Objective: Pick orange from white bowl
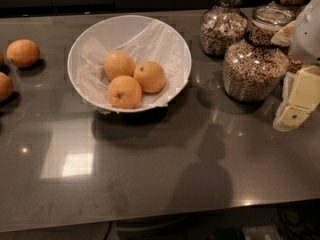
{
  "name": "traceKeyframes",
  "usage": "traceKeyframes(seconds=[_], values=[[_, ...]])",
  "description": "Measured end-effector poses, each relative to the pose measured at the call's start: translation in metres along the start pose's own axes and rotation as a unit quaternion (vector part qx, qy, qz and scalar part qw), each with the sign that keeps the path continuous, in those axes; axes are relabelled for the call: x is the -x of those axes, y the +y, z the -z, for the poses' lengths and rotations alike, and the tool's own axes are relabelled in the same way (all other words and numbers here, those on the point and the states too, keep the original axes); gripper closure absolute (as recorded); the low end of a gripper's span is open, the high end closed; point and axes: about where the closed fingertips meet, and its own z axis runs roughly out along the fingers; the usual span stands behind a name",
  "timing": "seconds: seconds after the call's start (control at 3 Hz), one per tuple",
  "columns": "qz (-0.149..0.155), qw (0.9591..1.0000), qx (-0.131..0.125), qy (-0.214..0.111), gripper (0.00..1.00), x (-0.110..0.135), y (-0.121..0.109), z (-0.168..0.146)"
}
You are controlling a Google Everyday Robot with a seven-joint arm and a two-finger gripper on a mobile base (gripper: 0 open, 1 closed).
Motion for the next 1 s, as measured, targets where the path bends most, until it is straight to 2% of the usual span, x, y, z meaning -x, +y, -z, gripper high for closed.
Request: traceKeyframes(seconds=[0.33,0.67,1.0], values=[[0.0,1.0,0.0,0.0,0.0,0.0,0.0,0.0],[0.018,0.9998,-0.007,-0.01,0.0,0.02,-0.005,-0.009],[0.074,0.9962,-0.019,-0.041,0.0,0.069,-0.015,-0.02]])
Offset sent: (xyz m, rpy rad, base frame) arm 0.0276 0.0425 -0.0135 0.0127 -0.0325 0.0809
